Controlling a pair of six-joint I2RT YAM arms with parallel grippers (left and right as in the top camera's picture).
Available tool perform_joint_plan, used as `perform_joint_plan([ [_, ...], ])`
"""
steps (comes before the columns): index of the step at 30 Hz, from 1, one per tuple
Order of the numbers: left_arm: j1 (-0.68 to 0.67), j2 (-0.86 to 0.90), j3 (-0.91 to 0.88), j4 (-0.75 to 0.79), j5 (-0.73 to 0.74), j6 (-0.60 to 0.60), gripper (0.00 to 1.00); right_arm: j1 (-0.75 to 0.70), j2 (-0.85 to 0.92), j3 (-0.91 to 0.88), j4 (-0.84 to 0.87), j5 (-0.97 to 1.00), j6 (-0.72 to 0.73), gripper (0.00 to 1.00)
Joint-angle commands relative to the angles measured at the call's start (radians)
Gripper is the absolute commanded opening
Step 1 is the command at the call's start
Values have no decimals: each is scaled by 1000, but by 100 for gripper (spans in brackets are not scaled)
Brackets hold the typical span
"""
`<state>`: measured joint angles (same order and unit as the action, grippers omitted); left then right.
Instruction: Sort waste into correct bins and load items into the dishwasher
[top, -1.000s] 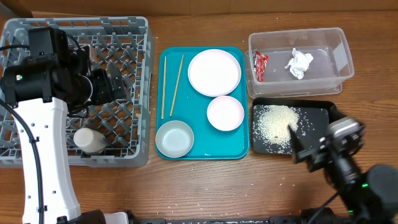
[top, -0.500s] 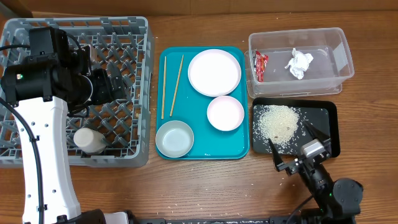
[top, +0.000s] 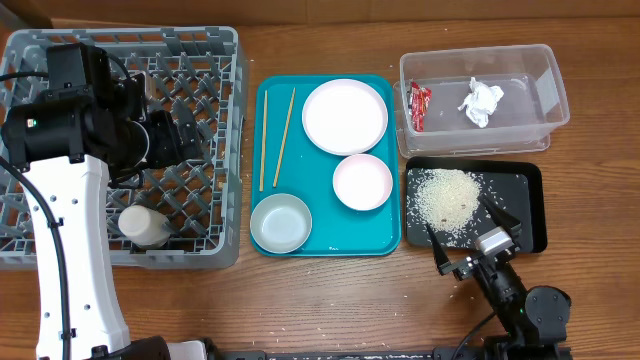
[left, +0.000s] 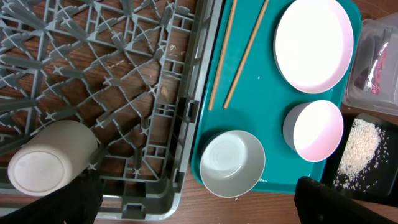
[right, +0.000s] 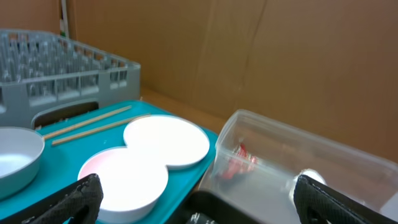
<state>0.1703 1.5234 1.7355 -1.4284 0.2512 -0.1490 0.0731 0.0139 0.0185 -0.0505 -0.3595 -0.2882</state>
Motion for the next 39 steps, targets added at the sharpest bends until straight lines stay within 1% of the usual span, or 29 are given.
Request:
perform_joint_plan([
  [1, -3, 3, 14, 0, 4, 22, 100, 5, -9, -10, -5, -1, 3, 100],
  [12, -3, 3, 14, 0, 4, 22, 100, 5, -7, -10, -4, -1, 3, 100],
  [13, -3, 3, 14, 3, 16, 3, 100, 5, -7, -10, -4, -1, 3, 100],
  [17, -4, 4, 12, 14, 141, -145, 100, 5, -7, -10, -4, -1, 3, 100],
  [18, -8, 5, 12, 29, 206, -149, 100, 5, -7, -10, -4, -1, 3, 100],
  [19, -21, 6, 12, 48, 296, -113, 100, 5, -7, -10, -4, -1, 3, 100],
  [20, -45, 6, 12, 60, 354, -77, 99, 5, -7, -10, -4, -1, 3, 100],
  [21, -82, 6, 12, 63, 360, -64, 96, 5, -7, -10, -4, -1, 3, 100],
  [22, -142, 6, 12, 64, 313, -64, 94, 5, -7, -10, -4, -1, 3, 100],
  [24, -298, 10, 12, 69, 132, -97, 93, 5, -7, -10, -4, -1, 3, 100],
  [26, -479, 25, 12, 81, -118, -168, 92, 5, -7, -10, -4, -1, 3, 100],
  [27, -574, 40, 12, 88, -266, -211, 91, 5, -7, -10, -4, -1, 3, 100],
  [28, -714, 74, 12, 96, -476, -312, 87, 5, -7, -10, -4, -1, 3, 100],
  [29, -768, 95, 12, 99, -545, -365, 89, 5, -7, -10, -4, -1, 3, 100],
  [30, -834, 140, 12, 106, -581, -449, 90, 5, -7, -10, -4, -1, 3, 100],
  [31, -847, 166, 12, 111, -558, -478, 86, 5, -7, -10, -4, -1, 3, 100],
  [32, -851, 194, 11, 116, -525, -500, 80, 5, -7, -10, -4, -1, 3, 100],
  [33, -851, 227, 10, 126, -482, -515, 77, 5, -7, -10, -4, -1, 3, 100],
  [37, -833, 360, 6, 203, -356, -510, 64, 5, -7, -10, -4, -1, 3, 100],
  [39, -819, 419, 6, 226, -304, -505, 53, 5, -7, -10, -4, -1, 3, 100],
])
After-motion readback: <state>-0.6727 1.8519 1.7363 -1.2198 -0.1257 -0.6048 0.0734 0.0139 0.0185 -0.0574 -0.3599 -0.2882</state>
